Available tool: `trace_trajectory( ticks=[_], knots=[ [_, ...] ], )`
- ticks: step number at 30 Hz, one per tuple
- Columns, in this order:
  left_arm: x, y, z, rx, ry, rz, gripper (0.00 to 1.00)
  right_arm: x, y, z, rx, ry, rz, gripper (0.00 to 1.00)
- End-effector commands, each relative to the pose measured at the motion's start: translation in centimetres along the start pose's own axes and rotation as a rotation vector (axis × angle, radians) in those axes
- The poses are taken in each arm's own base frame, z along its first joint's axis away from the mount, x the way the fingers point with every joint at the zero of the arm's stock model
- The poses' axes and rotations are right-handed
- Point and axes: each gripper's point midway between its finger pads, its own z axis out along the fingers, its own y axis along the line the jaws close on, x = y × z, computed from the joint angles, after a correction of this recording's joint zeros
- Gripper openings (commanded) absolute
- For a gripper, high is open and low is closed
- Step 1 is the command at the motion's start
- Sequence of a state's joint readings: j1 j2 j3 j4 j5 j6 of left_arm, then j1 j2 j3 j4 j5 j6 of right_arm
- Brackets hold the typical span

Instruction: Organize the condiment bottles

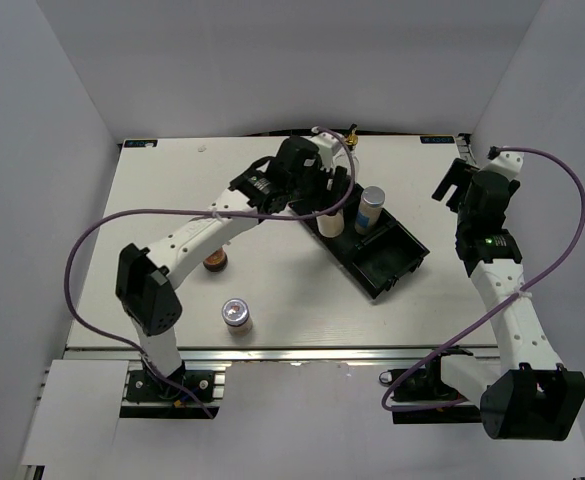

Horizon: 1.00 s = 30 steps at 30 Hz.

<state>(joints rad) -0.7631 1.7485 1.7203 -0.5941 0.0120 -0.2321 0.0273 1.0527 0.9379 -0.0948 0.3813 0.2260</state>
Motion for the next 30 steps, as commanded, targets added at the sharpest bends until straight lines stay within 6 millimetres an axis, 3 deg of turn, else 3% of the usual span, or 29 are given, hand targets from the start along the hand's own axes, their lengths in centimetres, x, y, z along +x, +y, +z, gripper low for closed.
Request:
trace_trajectory(
  ticks=[1, 4, 8, 13, 16, 17, 18, 21, 22, 23, 26, 30],
  knots=[
    [-4.4, -2.7, 0.1, 0.114, -0.127, 0.046, 0.0, -1.8, -0.3, -0.7, 0.004, -0.049, 0.025, 0.89],
    [-5.6, -3.1, 1.6, 0.124, -0.16, 0.038, 0.0, -1.6, -0.5, -0.7, 0.012, -0.049, 0.027, 0.89],
    [-4.2, -3.8, 5.1, 0.167, -0.086, 0.037, 0.0, -1.4, -0.5, -0.6, 0.006, -0.039, 0.028, 0.89],
    [-3.3, -3.4, 7.4, 0.148, -0.037, 0.039, 0.0, -0.8, -0.2, -0.3, -0.009, -0.023, 0.024, 0.89],
    [-2.3, -2.9, 8.6, 0.127, -0.013, 0.034, 0.07, -0.4, 0.0, 0.0, -0.016, -0.013, 0.02, 0.89],
    [-1.9, -2.8, 8.9, 0.123, -0.005, 0.034, 0.12, -0.4, 0.1, -0.1, -0.022, -0.011, 0.016, 0.89],
    [-1.4, -2.6, 9.3, 0.116, 0.007, 0.035, 0.33, -0.4, 0.3, -0.1, -0.031, -0.011, 0.015, 0.89],
    [-0.6, -2.3, 9.8, 0.098, 0.026, 0.038, 0.66, -0.3, 0.9, -0.2, -0.072, -0.007, 0.009, 0.9],
    [-0.3, -2.3, 9.9, 0.094, 0.036, 0.041, 0.94, -0.5, 1.1, -0.4, -0.082, -0.016, 0.01, 0.89],
    [-0.2, -2.3, 9.9, 0.092, 0.037, 0.043, 0.98, -0.6, 1.2, -0.6, -0.092, -0.019, 0.005, 0.9],
    [-0.3, -2.4, 9.6, 0.091, 0.04, 0.038, 0.98, -1.7, 1.9, -1.4, -0.147, -0.045, -0.007, 0.89],
    [-1.3, -2.4, 8.1, 0.074, 0.03, 0.037, 0.98, -3.5, 4.5, -4.0, -0.328, -0.101, -0.057, 0.89]
  ],
)
